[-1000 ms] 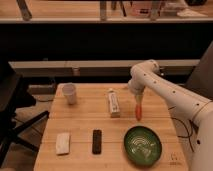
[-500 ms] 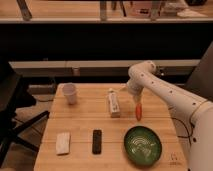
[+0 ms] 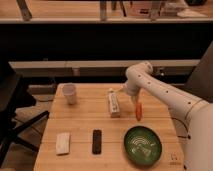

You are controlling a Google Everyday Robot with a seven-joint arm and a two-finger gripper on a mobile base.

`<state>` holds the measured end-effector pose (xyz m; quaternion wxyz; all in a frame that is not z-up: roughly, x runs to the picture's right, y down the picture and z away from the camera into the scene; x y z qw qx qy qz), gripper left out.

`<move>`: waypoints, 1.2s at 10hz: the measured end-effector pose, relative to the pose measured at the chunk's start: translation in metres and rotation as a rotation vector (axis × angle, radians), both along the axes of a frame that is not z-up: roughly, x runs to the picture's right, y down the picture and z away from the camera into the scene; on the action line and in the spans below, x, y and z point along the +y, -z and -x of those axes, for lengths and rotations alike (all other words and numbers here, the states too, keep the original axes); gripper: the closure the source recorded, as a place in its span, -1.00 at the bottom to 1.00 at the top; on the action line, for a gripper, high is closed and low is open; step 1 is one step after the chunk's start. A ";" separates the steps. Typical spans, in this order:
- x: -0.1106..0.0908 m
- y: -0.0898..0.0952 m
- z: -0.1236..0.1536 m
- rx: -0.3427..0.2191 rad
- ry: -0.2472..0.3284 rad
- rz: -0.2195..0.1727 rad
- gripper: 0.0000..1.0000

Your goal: Stand the bottle upright

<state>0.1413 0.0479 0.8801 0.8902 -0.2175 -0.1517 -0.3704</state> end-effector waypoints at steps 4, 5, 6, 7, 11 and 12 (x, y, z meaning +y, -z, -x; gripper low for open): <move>-0.008 -0.005 0.002 -0.047 0.073 -0.024 -0.60; -0.014 -0.009 0.007 -0.092 0.149 -0.043 -0.60; -0.019 -0.012 0.012 -0.113 0.187 -0.061 -0.60; -0.023 -0.017 0.014 -0.129 0.227 -0.083 -0.60; -0.032 -0.036 0.035 -0.160 0.360 -0.177 -0.60; -0.036 -0.041 0.040 -0.164 0.384 -0.203 -0.60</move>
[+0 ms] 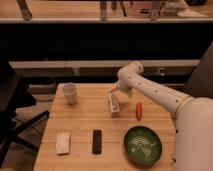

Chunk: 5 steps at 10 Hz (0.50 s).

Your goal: Stand the bottle upright

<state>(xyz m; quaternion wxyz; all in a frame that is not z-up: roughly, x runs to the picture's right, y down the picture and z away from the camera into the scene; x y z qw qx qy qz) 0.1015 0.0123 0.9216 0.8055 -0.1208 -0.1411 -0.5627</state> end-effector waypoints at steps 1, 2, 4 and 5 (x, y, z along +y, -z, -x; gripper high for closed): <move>-0.002 -0.004 0.004 -0.006 0.016 -0.014 -0.60; -0.006 -0.008 0.007 -0.013 0.034 -0.025 -0.60; -0.015 -0.019 0.020 -0.031 0.073 -0.038 -0.60; -0.020 -0.026 0.027 -0.040 0.090 -0.034 -0.60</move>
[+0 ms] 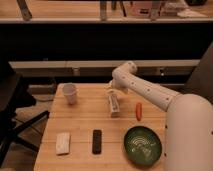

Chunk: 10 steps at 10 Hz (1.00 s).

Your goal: Stand the bottle upright

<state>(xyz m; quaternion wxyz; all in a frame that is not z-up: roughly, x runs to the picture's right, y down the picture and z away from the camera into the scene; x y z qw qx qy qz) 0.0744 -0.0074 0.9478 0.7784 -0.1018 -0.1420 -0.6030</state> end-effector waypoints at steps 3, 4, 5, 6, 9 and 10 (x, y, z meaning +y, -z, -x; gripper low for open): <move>-0.009 -0.020 0.022 -0.030 0.035 0.033 -0.60; -0.008 -0.027 0.023 -0.025 0.045 0.052 -0.60; -0.006 -0.033 0.023 -0.020 0.051 0.070 -0.60; -0.001 -0.039 0.024 -0.016 0.062 0.091 -0.60; 0.015 -0.057 0.029 -0.015 0.085 0.154 -0.60; 0.022 -0.063 0.029 -0.012 0.086 0.176 -0.60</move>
